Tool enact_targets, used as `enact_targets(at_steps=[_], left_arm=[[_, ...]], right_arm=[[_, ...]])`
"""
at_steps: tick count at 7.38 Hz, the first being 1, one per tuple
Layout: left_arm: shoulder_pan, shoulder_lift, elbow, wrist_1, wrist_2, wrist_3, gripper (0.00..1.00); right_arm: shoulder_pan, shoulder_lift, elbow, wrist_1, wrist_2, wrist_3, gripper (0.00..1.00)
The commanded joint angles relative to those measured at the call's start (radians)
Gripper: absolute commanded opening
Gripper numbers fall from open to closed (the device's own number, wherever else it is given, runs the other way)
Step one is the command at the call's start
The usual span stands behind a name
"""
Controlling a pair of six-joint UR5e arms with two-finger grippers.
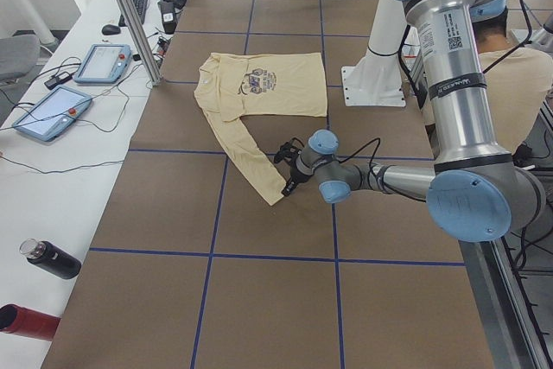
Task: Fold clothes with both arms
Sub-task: 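Lower the left gripper onto the other sleeve cuff and grasp it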
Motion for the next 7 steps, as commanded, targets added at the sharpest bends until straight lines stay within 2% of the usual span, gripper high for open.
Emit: enact_targets(at_steps=[1, 6, 7], left_arm=[[0.000, 0.000, 0.000, 0.000, 0.000, 0.000, 0.48], [0.000, 0.000, 0.000, 0.000, 0.000, 0.000, 0.47], [0.000, 0.000, 0.002, 0.000, 0.000, 0.000, 0.38]], right_arm=[[0.000, 0.000, 0.000, -0.001, 0.000, -0.001, 1.00], [0.000, 0.000, -0.002, 0.000, 0.000, -0.001, 1.00], [0.000, -0.002, -0.002, 0.000, 0.000, -0.001, 1.00]])
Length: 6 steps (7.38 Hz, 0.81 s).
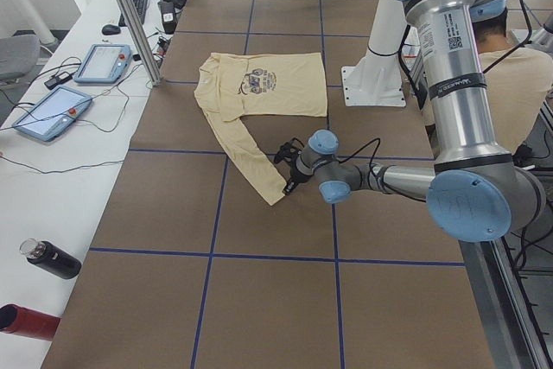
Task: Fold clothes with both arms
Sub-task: 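Lower the left gripper onto the other sleeve cuff and grasp it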
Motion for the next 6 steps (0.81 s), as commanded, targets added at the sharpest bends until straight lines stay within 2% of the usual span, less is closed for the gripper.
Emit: enact_targets(at_steps=[1, 2, 4, 6], left_arm=[[0.000, 0.000, 0.001, 0.000, 0.000, 0.000, 0.29], [0.000, 0.000, 0.001, 0.000, 0.000, 0.000, 0.23], [-0.002, 0.002, 0.001, 0.000, 0.002, -0.002, 0.00], [-0.005, -0.005, -0.025, 0.000, -0.012, 0.008, 0.00]], right_arm=[[0.000, -0.001, 0.000, 0.000, 0.000, 0.001, 1.00], [0.000, -0.001, 0.000, 0.000, 0.000, 0.001, 1.00], [0.000, -0.001, 0.000, 0.000, 0.000, 0.001, 1.00], [0.000, -0.001, 0.000, 0.000, 0.000, 0.001, 1.00]])
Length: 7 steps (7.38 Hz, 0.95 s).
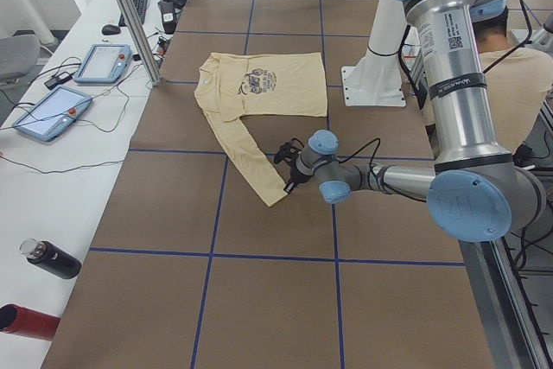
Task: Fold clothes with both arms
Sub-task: 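Lower the left gripper onto the other sleeve cuff and grasp it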
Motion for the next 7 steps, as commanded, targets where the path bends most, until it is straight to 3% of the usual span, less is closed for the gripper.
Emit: enact_targets(at_steps=[1, 3, 4, 5, 6, 7], left_arm=[[-0.008, -0.011, -0.054, 0.012, -0.032, 0.069, 0.00], [-0.117, -0.056, -0.082, 0.091, -0.156, 0.158, 0.00], [-0.140, -0.128, -0.078, 0.182, -0.155, 0.218, 0.00], [-0.140, -0.149, -0.056, 0.198, -0.150, 0.235, 0.59], [-0.142, -0.156, -0.027, 0.196, -0.147, 0.228, 0.77], [-0.142, -0.158, 0.000, 0.187, -0.108, 0.224, 0.77]], right_arm=[[0.000, 0.003, -0.003, 0.000, 0.000, 0.000, 1.00], [0.000, 0.005, -0.005, -0.002, 0.002, 0.000, 1.00], [-0.002, 0.006, -0.005, -0.002, 0.000, 0.000, 1.00], [-0.002, 0.006, -0.005, -0.002, 0.000, 0.003, 1.00], [-0.002, 0.006, -0.009, 0.000, 0.000, 0.005, 1.00], [-0.002, 0.008, -0.009, 0.000, 0.000, 0.005, 1.00]])
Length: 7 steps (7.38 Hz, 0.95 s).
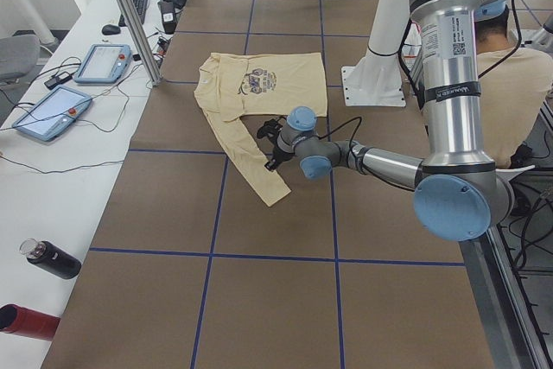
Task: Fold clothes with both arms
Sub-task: 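Lower the left gripper onto the other sleeve cuff and grasp it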
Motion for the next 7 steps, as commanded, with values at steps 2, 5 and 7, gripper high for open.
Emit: enact_targets(at_steps=[2, 5, 7], left_arm=[[-0.006, 0.016, 0.033, -0.006, 0.051, 0.002, 0.77], [-0.002, 0.078, 0.033, -0.085, 0.051, 0.002, 0.75], [0.010, 0.081, 0.042, -0.096, 0.051, -0.003, 0.74]], right_arm=[[0.000, 0.001, 0.000, 0.001, 0.000, 0.004, 1.00], [0.001, 0.000, 0.001, 0.001, 0.000, 0.007, 1.00], [0.001, -0.002, 0.001, 0.001, 0.000, 0.007, 1.00]])
